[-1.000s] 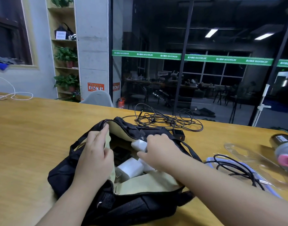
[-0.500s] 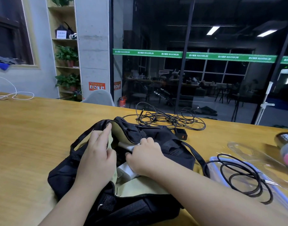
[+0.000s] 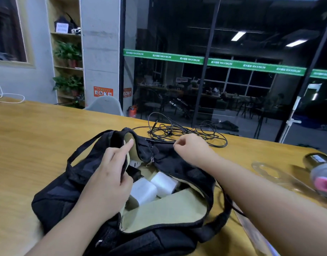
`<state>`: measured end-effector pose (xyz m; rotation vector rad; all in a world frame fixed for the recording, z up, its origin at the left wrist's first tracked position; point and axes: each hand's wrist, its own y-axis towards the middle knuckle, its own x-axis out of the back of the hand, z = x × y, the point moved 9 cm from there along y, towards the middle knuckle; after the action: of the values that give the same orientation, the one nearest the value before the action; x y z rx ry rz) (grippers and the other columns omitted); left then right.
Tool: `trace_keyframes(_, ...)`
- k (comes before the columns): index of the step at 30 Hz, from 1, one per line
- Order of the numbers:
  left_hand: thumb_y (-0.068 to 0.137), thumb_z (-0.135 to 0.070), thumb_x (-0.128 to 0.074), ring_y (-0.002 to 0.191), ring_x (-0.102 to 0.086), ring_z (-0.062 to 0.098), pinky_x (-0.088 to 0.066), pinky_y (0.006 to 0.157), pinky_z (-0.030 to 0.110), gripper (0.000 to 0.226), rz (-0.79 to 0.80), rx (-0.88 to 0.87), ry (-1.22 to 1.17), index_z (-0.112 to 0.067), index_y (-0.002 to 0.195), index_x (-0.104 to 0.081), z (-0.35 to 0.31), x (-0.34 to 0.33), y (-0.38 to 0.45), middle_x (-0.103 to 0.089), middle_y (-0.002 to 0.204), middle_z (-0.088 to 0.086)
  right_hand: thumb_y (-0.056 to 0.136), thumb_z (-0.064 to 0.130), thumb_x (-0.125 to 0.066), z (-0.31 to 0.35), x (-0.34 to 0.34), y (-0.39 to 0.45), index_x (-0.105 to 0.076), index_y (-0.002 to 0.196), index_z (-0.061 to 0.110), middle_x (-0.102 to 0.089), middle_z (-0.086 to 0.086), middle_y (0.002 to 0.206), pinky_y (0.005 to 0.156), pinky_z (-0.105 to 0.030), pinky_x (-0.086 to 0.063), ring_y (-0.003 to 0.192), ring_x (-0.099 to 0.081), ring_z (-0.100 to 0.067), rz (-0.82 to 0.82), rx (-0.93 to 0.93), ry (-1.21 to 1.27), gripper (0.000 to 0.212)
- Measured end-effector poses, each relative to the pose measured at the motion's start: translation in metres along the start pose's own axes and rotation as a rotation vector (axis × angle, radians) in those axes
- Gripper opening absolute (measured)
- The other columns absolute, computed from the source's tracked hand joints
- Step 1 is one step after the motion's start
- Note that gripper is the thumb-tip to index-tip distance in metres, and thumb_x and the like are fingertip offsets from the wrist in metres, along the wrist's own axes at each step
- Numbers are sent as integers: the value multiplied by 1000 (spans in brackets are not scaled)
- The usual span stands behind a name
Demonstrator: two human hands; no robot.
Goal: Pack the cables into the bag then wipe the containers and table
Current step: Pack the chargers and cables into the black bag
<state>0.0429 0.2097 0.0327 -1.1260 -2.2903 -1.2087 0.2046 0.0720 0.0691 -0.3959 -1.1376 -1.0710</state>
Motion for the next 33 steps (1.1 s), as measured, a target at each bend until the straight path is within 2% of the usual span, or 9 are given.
trace_keyframes(5, 85, -7, -47, 62, -48, 10, -40, 54, 30, 67, 34, 16, 2, -44, 138, -25, 1, -3, 0, -32, 109, -24, 87, 24, -52, -63, 5, 39, -48, 132, 14, -50, -8, 136, 99, -33, -41, 124, -47, -27, -11, -132, -137, 46)
trace_keyframes(9, 81, -4, -46, 64, -48, 11, -39, 54, 32, 58, 76, 48, 17, -41, 125, -35, 3, -8, 1, -31, 107, -26, 85, 29, -62, -97, -8, 55, -29, 145, 15, -37, -15, 145, 103, -39, -37, 129, -39, -34, 121, -181, -280, 70)
trace_keyframes(16, 80, -5, -46, 69, -48, 12, -38, 54, 29, 55, 117, 53, 40, -45, 117, -34, 2, -15, 1, -29, 109, -29, 86, 42, -63, -117, -36, 74, -18, 150, 13, -24, -11, 154, 113, -40, -23, 141, -22, -32, 219, -169, -385, 83)
trace_keyframes(20, 79, -7, -46, 72, -48, 11, -38, 56, 28, 53, 114, 56, 47, -44, 115, -33, 3, -15, 4, -28, 110, -30, 84, 38, -68, -119, -41, 76, -20, 149, 11, -31, -10, 152, 108, -36, -34, 137, -33, -28, 310, -193, -213, 85)
trace_keyframes(23, 80, -8, -46, 75, -48, 9, -39, 59, 27, 51, 117, 57, 46, -43, 114, -33, 2, -16, 4, -28, 110, -30, 83, 32, -69, -120, -33, 80, -30, 145, 8, -36, -13, 146, 105, -36, -38, 133, -38, -29, 267, -182, -348, 77)
trace_keyframes(26, 79, -8, -45, 75, -46, 10, -40, 61, 30, 50, 108, 46, 33, -42, 114, -33, 1, -14, 4, -28, 110, -29, 82, 28, -69, -120, -27, 82, -57, 121, 5, -59, -14, 120, 77, -30, -50, 106, -59, -26, 242, -169, -420, 47)
trace_keyframes(28, 80, -8, -45, 72, -47, 12, -41, 62, 31, 51, 101, 52, 26, -42, 115, -33, 2, -12, 4, -28, 110, -28, 78, 26, -71, -115, -22, 81, -61, 100, 6, -60, -11, 106, 65, -29, -49, 91, -61, -26, 209, -144, -444, 32)
trace_keyframes(30, 80, -8, -45, 71, -48, 13, -42, 64, 31, 55, 95, 54, 22, -41, 121, -31, 2, -12, 4, -28, 109, -25, 75, 27, -73, -102, -11, 79, -54, 97, 13, -49, -8, 105, 68, -31, -46, 92, -56, -26, 109, -96, -480, 32)
trace_keyframes(33, 82, -8, -45, 74, -48, 12, -43, 67, 32, 64, 56, 58, 4, -37, 135, -25, 3, -10, 4, -28, 103, -22, 72, 29, -75, -68, 10, 75, -53, 115, 13, -46, -8, 113, 84, -36, -49, 104, -52, -27, -62, 22, -394, 51)
